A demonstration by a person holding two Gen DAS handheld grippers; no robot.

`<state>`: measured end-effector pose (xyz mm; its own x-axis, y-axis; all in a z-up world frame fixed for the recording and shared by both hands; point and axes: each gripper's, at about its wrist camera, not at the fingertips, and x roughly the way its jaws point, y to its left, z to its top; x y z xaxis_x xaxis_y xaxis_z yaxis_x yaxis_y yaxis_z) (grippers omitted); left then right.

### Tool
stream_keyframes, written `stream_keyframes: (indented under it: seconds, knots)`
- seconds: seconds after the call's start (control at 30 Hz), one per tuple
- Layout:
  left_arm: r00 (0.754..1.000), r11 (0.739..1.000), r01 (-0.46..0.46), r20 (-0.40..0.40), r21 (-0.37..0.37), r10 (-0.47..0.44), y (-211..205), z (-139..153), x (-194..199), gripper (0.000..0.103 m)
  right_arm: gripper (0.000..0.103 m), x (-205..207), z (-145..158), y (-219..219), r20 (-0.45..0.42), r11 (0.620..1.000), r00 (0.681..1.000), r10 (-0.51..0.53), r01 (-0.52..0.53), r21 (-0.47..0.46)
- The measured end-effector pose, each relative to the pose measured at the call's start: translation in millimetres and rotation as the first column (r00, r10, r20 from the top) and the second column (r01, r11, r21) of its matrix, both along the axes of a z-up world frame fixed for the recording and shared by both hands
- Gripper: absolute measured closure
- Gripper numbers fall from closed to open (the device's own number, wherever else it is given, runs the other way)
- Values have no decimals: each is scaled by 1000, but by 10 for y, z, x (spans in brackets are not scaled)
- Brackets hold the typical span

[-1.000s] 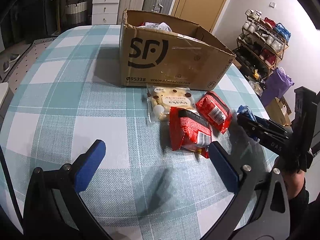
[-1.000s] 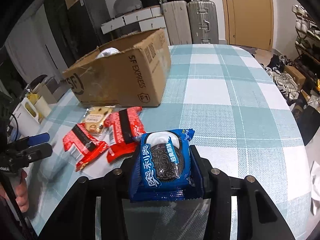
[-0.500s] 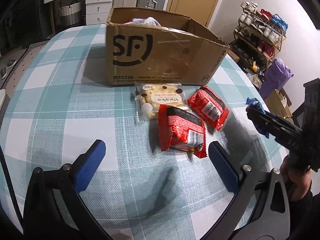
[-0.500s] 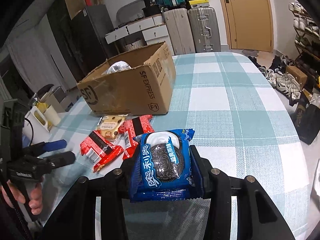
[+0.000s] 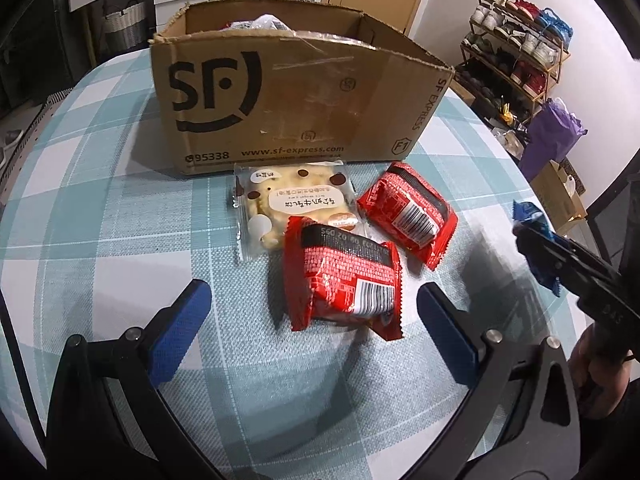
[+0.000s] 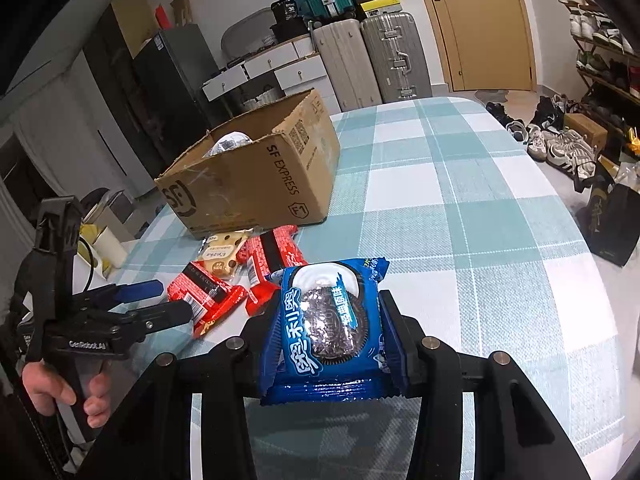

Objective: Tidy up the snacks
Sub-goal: 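Grasp the red wafer pack with the left tool while the right tool holds the Oreo pack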

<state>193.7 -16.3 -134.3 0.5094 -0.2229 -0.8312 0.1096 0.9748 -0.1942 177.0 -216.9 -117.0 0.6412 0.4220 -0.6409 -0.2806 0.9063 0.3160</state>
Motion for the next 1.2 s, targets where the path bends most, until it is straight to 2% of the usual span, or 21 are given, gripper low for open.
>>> stream_keyframes:
  seconds: [0.27, 0.33, 0.43, 0.5, 0.53, 0.57, 0.67, 0.9, 1.2]
  knots:
    - [999, 1000, 1, -32, -14, -2, -51, -129, 120, 1, 58, -71, 22, -32, 8, 1000, 1000, -4, 4, -1]
    - [999, 1000, 5, -31, -28, -6, -48, -141, 131, 4, 58, -79, 20, -40, 7, 1000, 1000, -5, 5, -2]
    - [1000, 999, 21, -21, -42, -22, -61, -139, 131, 15, 58, -85, 22, -45, 8, 1000, 1000, -8, 8, -1]
    - [999, 998, 30, -13, -56, -31, -68, -127, 135, 32, 58, -90, 22, -50, 8, 1000, 1000, -10, 10, 0]
    - [999, 997, 37, -10, -66, -37, -67, -124, 139, 37, 58, -92, 22, -57, 9, 1000, 1000, -10, 10, 0]
    - [999, 996, 46, -8, -78, -47, -65, -123, 141, 51, 58, -99, 27, -57, 10, 1000, 1000, -11, 11, 0]
    - [998, 993, 70, -2, -100, -70, -75, -128, 126, 61, 58, -127, 45, -54, 14, 1000, 1000, -12, 12, -3]
    - [997, 985, 82, 2, -155, -83, -8, -130, 69, 63, 58, -203, 136, -57, 27, 1000, 999, -18, 18, -6]
    - [996, 983, 88, 38, -159, -83, 128, 28, -118, 63, 58, -302, 267, 13, 49, 1000, 999, -13, 14, -17]
